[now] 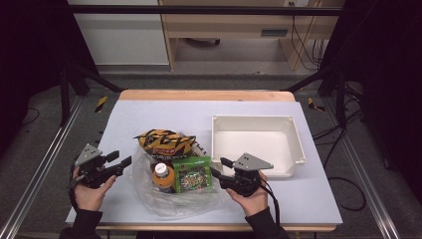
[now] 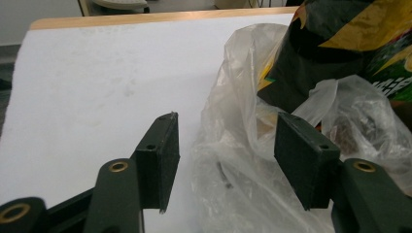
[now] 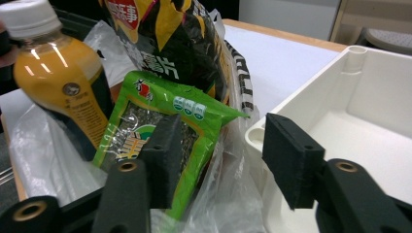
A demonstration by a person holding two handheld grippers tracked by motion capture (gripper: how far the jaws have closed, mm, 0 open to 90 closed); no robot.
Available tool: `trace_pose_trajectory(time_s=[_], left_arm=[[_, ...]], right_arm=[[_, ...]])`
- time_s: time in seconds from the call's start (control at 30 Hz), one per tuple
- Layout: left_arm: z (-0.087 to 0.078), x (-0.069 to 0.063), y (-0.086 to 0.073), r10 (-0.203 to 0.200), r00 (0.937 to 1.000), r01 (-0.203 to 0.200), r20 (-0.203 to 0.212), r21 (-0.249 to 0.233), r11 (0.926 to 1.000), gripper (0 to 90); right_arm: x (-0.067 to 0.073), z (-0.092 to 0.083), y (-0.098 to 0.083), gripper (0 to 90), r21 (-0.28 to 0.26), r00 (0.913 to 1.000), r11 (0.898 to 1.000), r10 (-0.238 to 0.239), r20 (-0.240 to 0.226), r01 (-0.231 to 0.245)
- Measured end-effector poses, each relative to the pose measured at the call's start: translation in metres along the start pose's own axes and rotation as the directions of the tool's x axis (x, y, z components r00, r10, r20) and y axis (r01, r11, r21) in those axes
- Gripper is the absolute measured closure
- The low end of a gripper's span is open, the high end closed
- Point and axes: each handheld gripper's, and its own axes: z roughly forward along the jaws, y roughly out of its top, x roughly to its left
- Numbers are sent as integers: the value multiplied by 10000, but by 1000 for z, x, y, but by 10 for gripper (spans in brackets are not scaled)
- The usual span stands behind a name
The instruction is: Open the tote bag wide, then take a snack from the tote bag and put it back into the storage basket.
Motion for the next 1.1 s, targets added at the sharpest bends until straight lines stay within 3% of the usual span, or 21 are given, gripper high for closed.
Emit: trace_pose_trajectory(time_s=[0.23, 0.3, 0.43, 0.6, 0.7, 0.73, 0.9, 1.1], left_arm=[[-3, 0, -8, 56, 9999, -58, -132, -169, 9998, 359], [-2, -2, -10, 148, 9996, -151, -256, -124, 9998, 282], [-2, -4, -14, 323, 9983, -328, -490, -88, 9994, 239], [-3, -3, -15, -59, 9992, 61, -397, 59, 10000, 209], [-4, -3, -17, -98, 9994, 100, -320, 32, 9999, 235], [-5, -4, -20, 136, 9995, -145, -270, -343, 9993, 306], [-6, -5, -24, 355, 9994, -351, 42, -792, 9962, 324], [-5, -7, -29, 165, 9997, -156, 169, -501, 9986, 343]], right_arm=[[0, 19, 0, 410, 440, 9999, 9990, 97, 110, -102], [0, 25, 0, 387, 538, 9997, 9985, 128, 193, -138], [-2, 30, -1, 387, 641, 9996, 9977, 189, 203, -202], [-3, 32, 0, 394, 619, 9996, 9978, 243, 123, -250], [-3, 33, 1, 393, 654, 9997, 9977, 190, 146, -199], [-3, 32, 1, 392, 734, 9996, 9972, 129, 235, -146], [-2, 28, 1, 408, 805, 9999, 9967, 130, 109, -138], [3, 30, 0, 436, 723, 9997, 9974, 4, -250, 14]])
